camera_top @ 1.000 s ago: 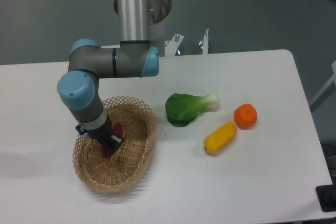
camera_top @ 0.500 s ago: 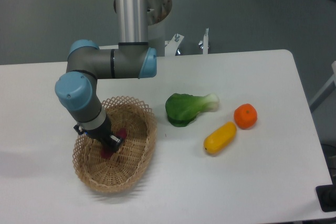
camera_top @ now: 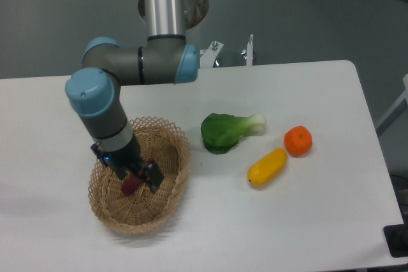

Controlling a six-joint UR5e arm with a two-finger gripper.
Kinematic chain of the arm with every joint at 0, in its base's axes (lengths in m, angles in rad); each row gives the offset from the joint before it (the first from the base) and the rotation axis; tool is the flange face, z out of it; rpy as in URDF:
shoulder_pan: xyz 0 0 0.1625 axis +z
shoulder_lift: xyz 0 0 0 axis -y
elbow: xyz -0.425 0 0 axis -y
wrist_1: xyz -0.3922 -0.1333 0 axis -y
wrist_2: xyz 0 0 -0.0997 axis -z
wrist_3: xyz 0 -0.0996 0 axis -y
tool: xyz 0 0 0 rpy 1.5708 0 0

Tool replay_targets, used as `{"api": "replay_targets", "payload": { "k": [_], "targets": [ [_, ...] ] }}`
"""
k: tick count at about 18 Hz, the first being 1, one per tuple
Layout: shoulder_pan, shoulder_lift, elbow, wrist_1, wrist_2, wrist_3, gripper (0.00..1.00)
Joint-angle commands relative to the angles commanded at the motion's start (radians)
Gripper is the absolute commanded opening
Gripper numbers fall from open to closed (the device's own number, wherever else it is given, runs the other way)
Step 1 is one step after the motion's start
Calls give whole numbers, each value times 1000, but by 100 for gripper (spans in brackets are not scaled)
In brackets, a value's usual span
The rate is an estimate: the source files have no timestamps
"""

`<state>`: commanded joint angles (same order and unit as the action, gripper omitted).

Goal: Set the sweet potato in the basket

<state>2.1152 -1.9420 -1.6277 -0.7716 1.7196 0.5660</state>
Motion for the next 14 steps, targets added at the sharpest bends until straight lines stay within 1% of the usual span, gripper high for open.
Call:
{"api": "replay_targets", "payload": {
  "k": [4, 6, 9, 11, 12, 14],
  "targets": [
    [81, 3, 63, -3, -3, 47, 100],
    [135, 26, 74, -12, -6, 116, 100],
    [221, 52, 74, -28, -34, 231, 100],
    [276, 80, 72, -76, -37, 303, 100],
    [305, 92, 69, -106, -37, 366, 100],
    [359, 117, 65, -146, -38, 538, 100]
  ]
}}
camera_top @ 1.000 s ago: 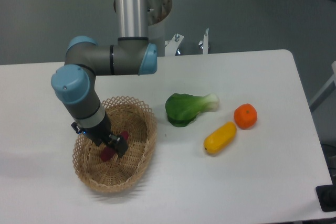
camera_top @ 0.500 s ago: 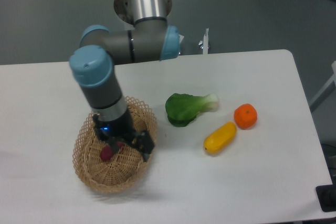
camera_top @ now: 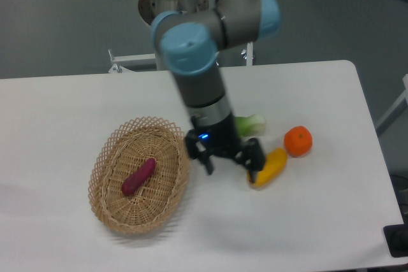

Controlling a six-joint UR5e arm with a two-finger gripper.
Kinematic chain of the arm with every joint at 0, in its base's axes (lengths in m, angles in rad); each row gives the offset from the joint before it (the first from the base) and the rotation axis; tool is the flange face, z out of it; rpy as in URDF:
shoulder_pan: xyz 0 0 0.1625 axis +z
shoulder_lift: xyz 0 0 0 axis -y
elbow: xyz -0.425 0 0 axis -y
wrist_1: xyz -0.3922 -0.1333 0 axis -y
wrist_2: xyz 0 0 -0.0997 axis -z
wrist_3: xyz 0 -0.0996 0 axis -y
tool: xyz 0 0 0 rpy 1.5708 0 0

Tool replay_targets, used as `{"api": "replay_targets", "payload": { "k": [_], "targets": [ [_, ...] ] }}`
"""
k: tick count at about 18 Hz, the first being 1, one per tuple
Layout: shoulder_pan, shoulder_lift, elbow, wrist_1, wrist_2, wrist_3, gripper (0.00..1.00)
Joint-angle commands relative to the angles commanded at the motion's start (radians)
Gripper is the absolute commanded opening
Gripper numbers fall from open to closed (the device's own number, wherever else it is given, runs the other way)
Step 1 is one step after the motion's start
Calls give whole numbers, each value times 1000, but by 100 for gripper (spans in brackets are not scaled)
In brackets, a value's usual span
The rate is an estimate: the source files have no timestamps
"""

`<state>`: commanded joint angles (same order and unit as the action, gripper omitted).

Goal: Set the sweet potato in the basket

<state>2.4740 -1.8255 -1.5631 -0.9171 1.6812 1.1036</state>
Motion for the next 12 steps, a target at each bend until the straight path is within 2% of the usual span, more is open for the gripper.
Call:
{"api": "replay_targets", "payload": {
  "k": [2, 4, 6, 9, 12],
  "targets": [
    [61, 25, -2, -44, -23, 146, 100],
    [123, 54, -2, -104, -72, 244, 100],
    [176, 68, -5, -138, -104, 329, 100],
    [229, 81, -24, -146, -132, 441, 100],
    [240, 81, -31, -143, -137, 444, 100]
  ]
}}
